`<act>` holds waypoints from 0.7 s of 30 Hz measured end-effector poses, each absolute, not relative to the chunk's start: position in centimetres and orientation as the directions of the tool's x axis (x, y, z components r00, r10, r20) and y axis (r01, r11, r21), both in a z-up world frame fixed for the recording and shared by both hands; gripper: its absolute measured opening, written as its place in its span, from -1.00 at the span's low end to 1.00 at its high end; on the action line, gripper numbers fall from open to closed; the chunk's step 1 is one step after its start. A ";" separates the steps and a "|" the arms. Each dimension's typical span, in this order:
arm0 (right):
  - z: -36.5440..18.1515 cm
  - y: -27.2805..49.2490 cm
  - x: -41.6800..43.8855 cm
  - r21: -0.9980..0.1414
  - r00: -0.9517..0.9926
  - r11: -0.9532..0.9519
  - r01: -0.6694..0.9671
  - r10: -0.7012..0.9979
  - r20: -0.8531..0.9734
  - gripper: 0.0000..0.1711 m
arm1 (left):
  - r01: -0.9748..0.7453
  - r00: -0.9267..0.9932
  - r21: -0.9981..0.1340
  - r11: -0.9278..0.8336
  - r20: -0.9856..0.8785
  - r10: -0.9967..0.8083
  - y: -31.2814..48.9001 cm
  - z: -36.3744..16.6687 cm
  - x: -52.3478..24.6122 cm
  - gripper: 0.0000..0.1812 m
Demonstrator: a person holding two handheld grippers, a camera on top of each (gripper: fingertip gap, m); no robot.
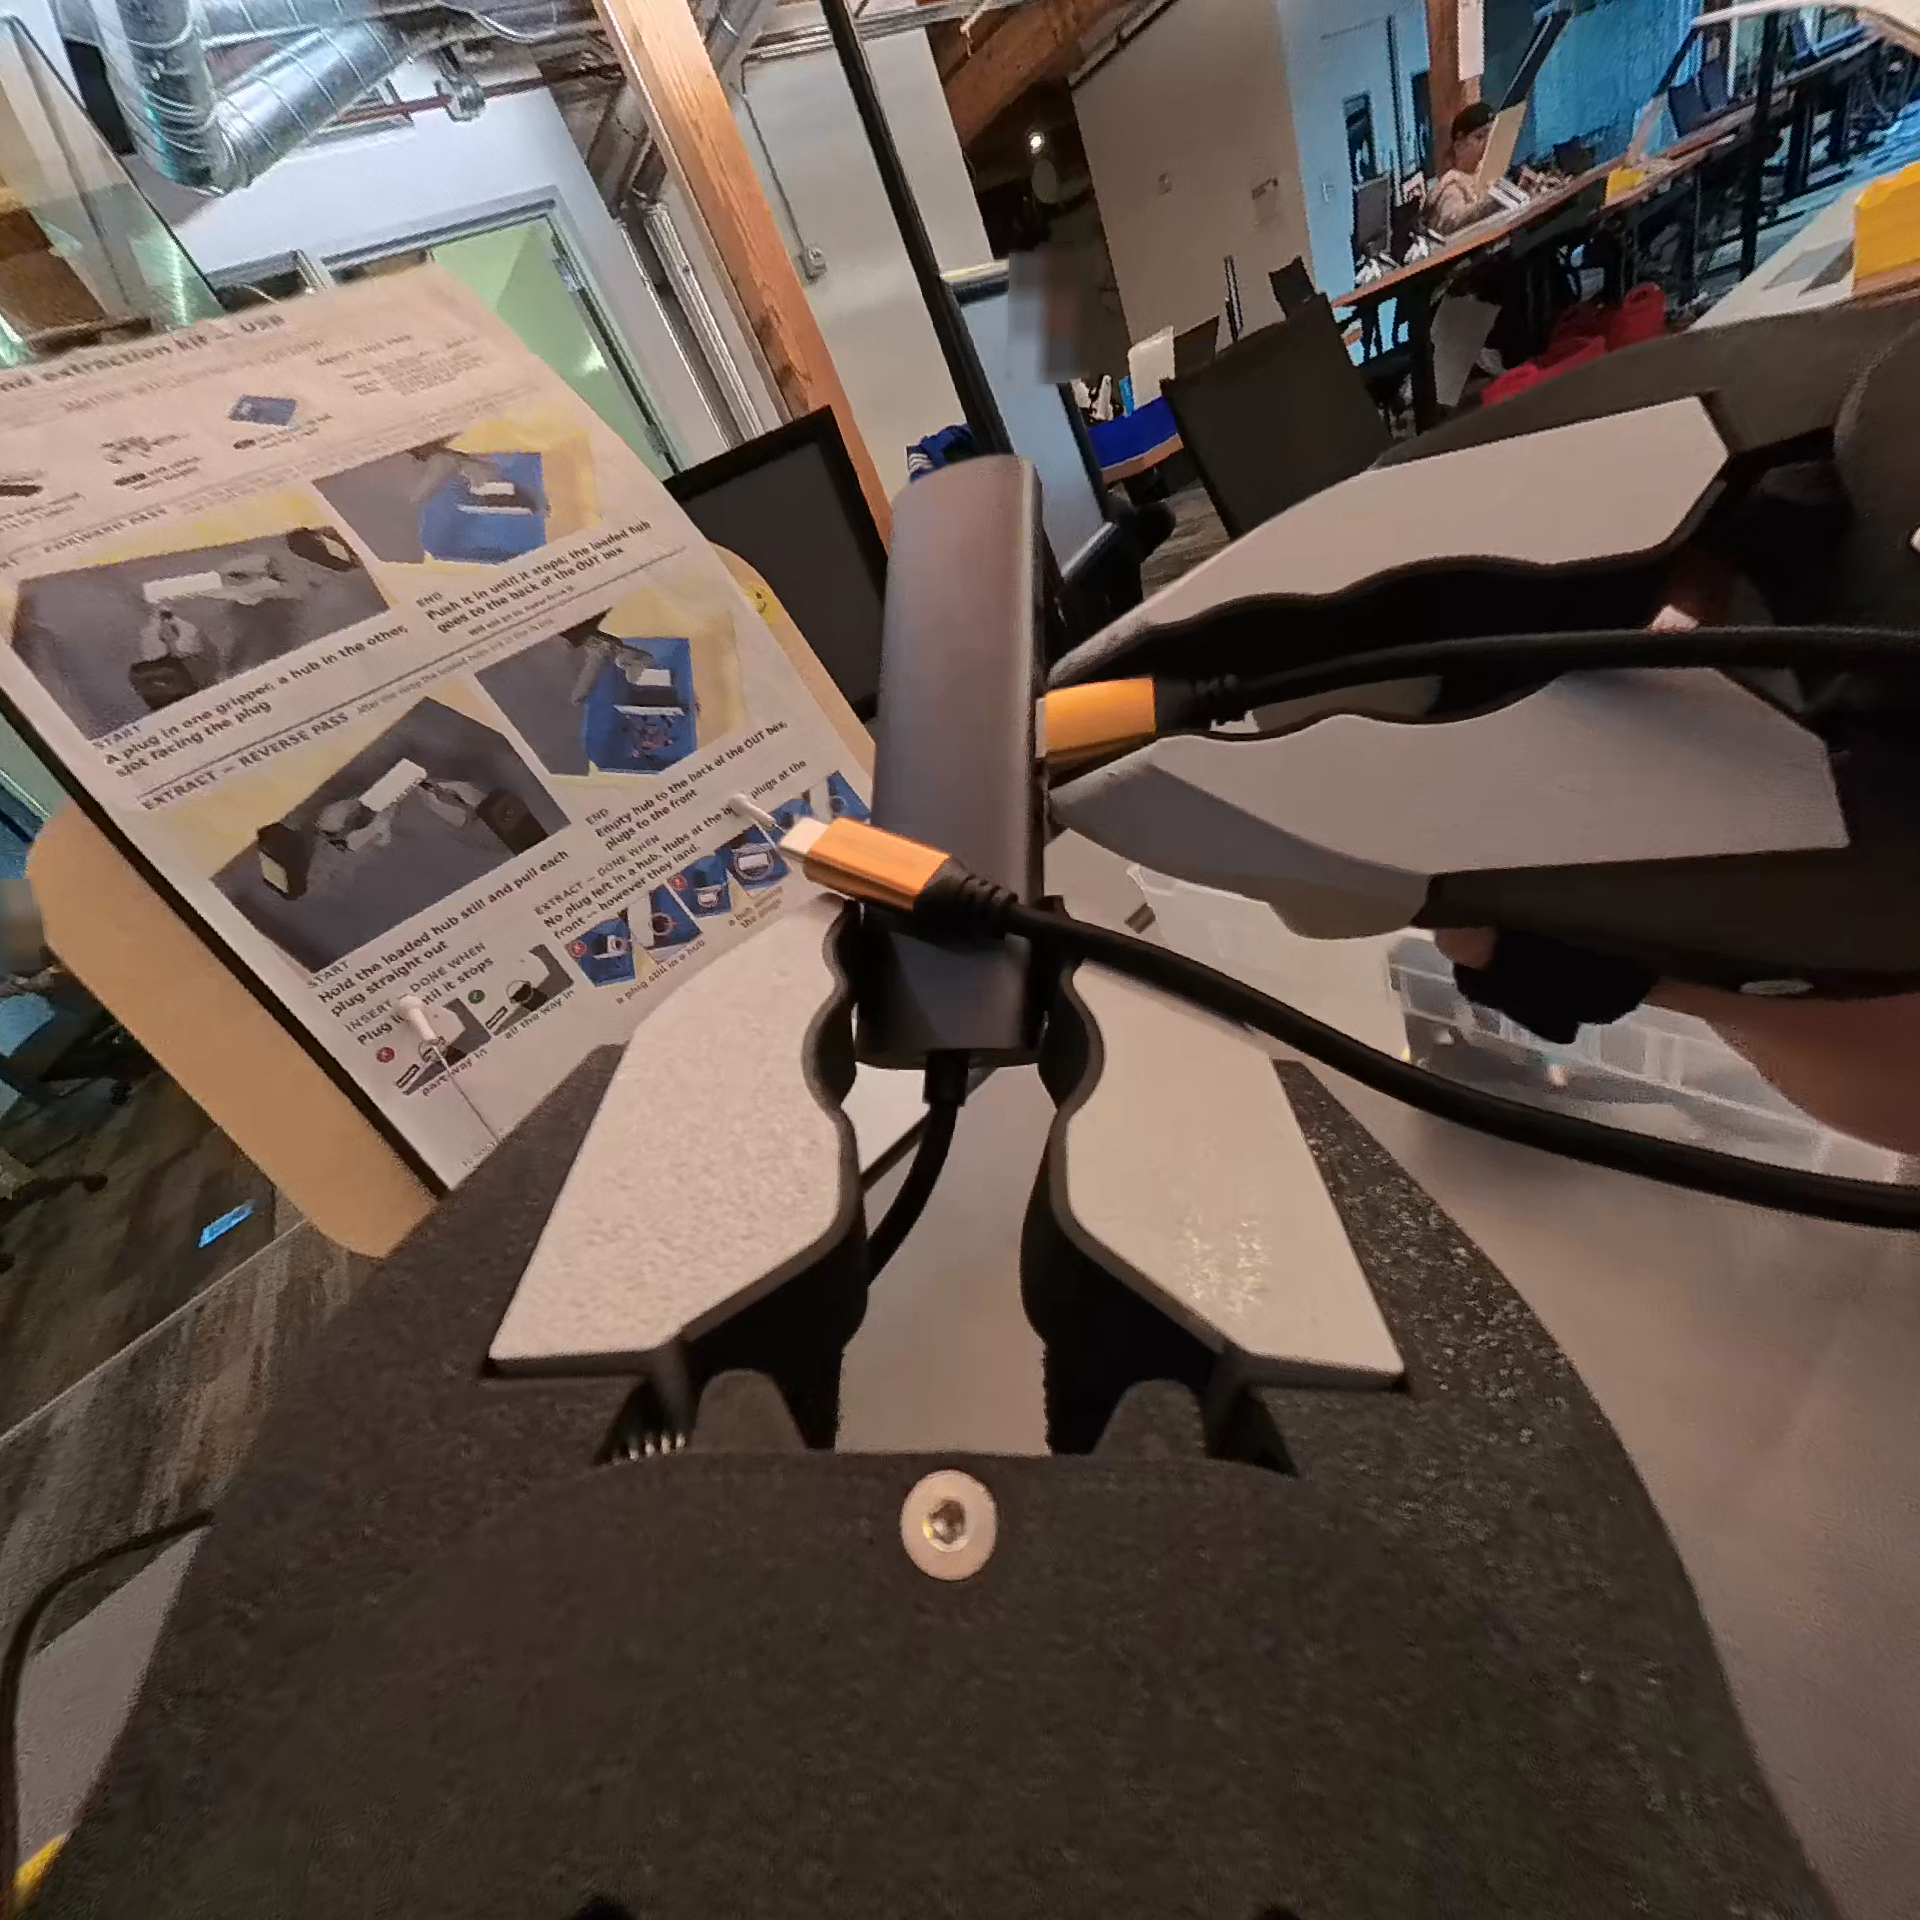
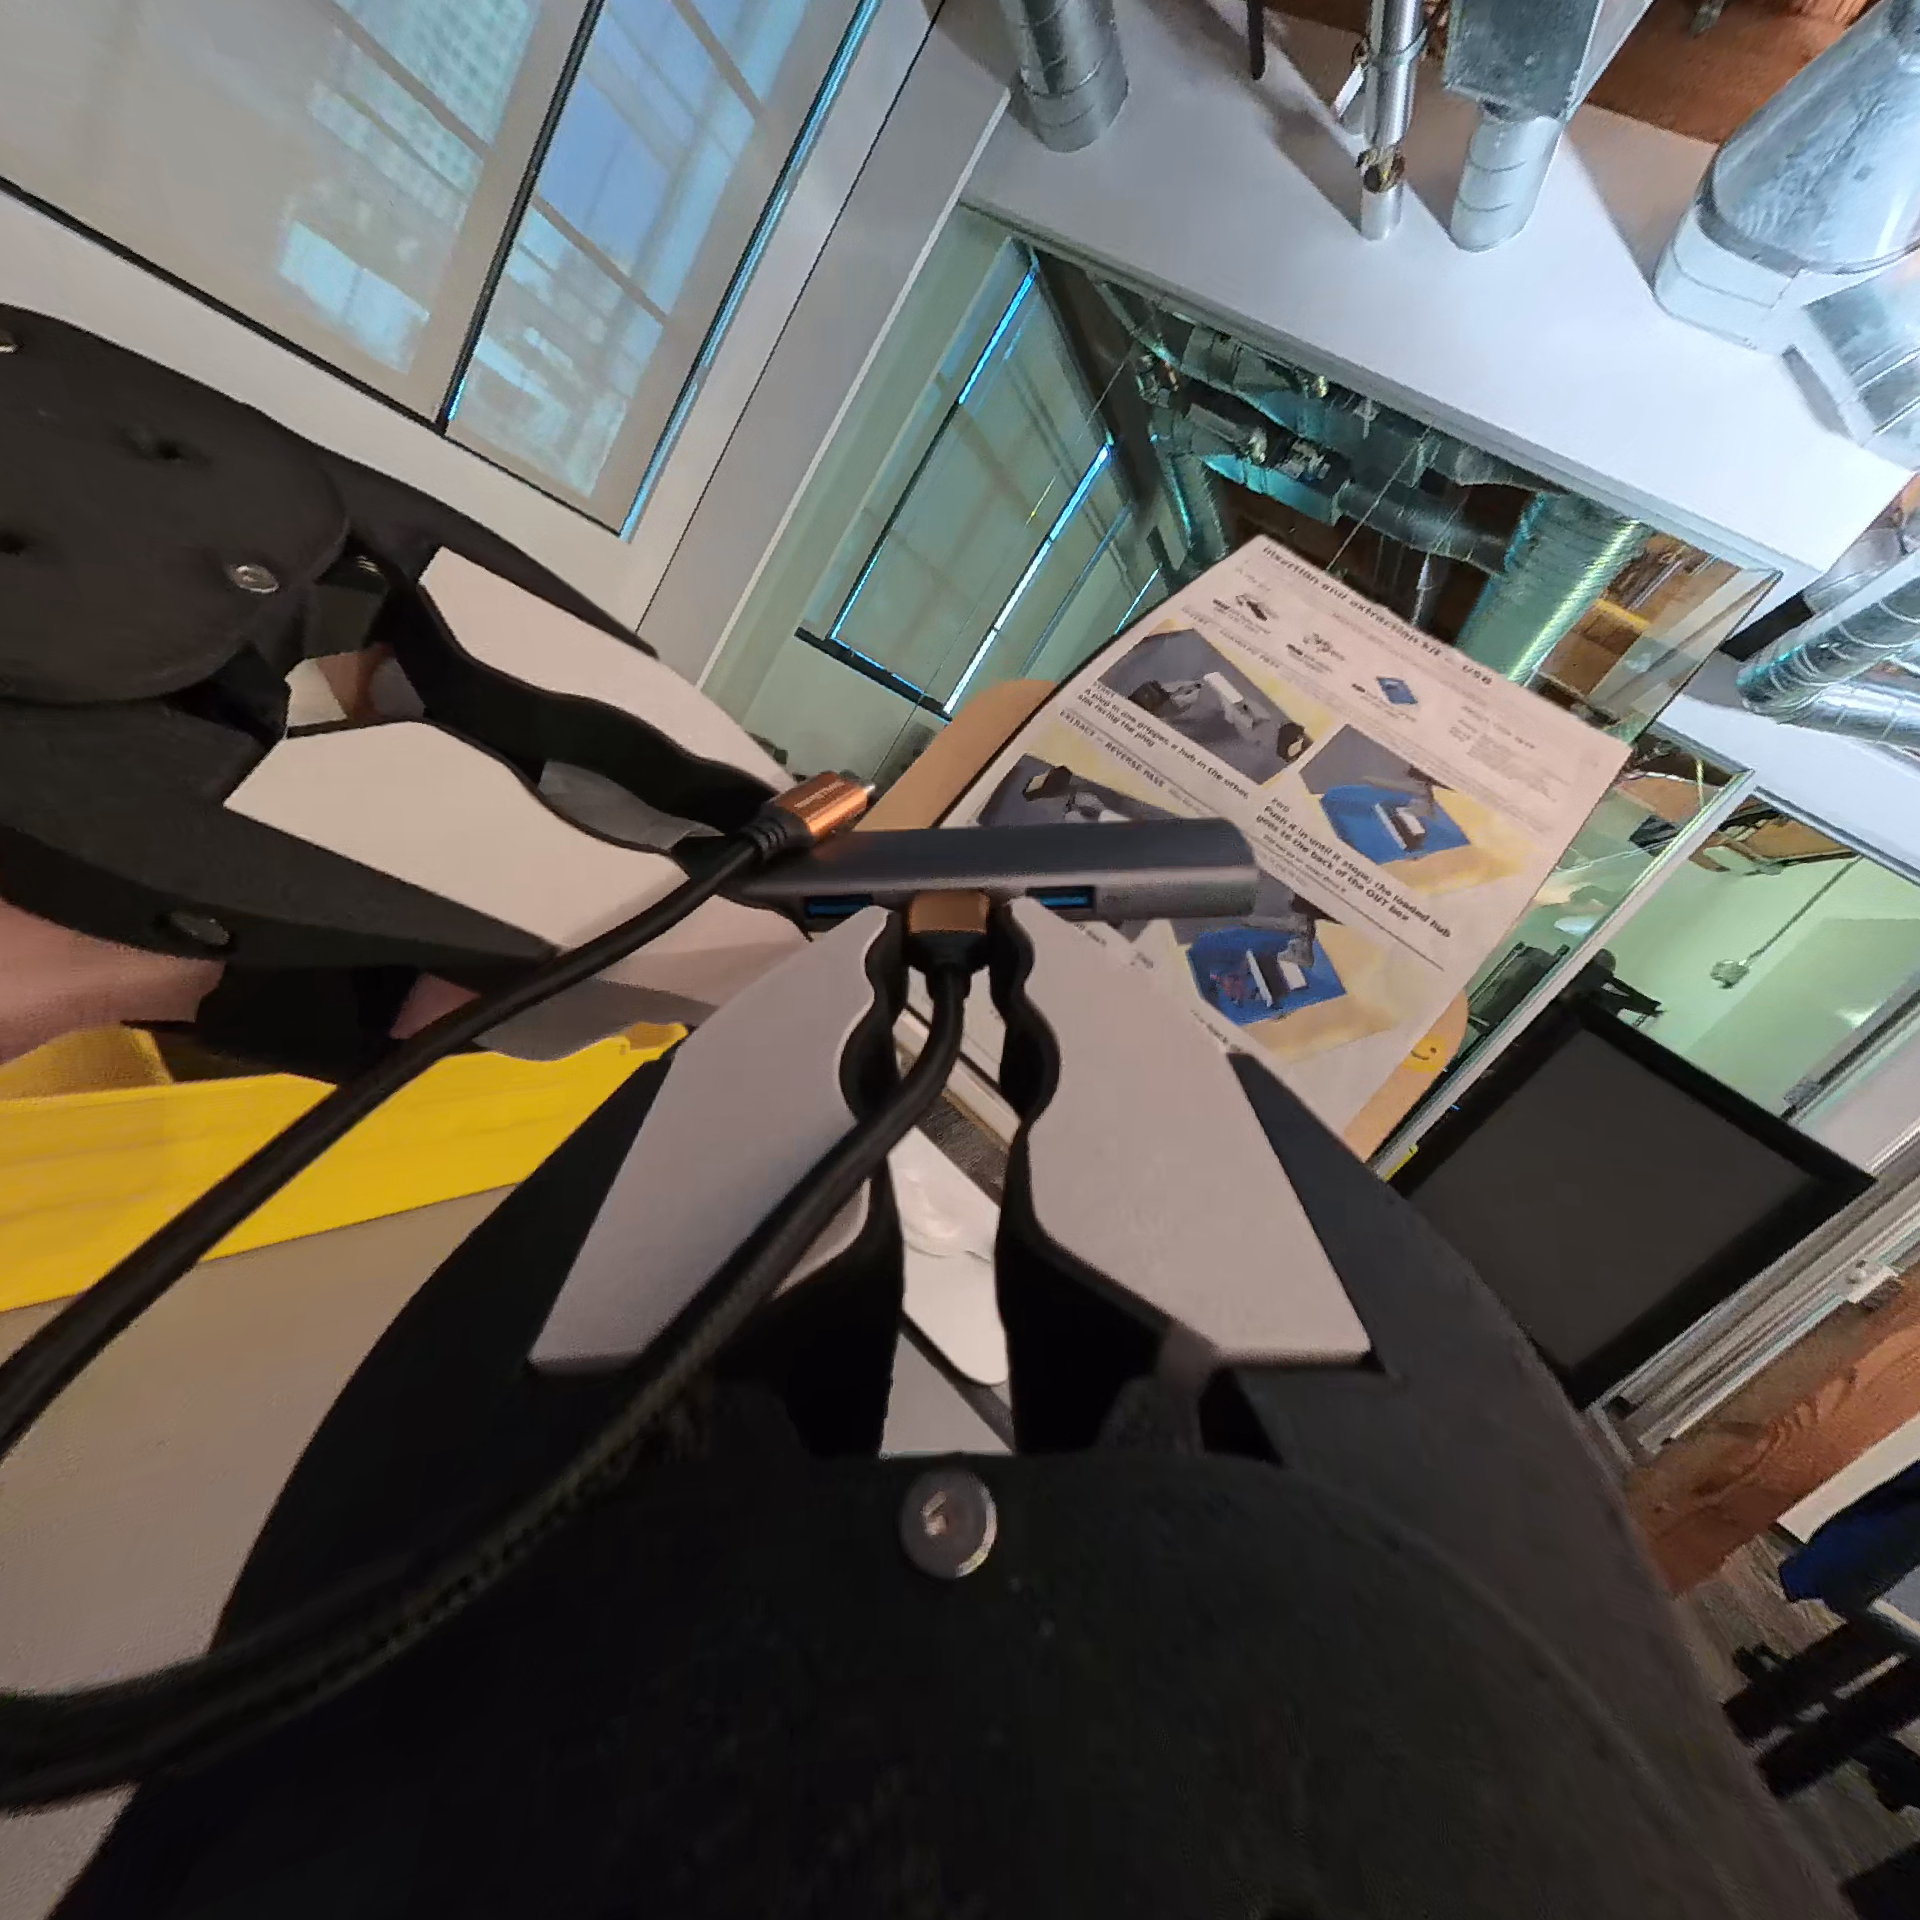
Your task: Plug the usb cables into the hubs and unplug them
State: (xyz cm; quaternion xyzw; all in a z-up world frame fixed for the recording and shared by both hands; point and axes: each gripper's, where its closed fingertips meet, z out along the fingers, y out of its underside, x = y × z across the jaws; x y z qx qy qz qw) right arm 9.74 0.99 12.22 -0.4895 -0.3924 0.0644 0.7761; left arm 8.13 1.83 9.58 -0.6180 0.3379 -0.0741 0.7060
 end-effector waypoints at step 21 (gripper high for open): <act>14.8 -1.4 8.3 -0.774 0.762 0.560 0.295 0.350 0.544 -0.82 | -0.229 0.728 -0.941 0.250 -0.336 -0.597 0.1 12.5 6.6 -0.62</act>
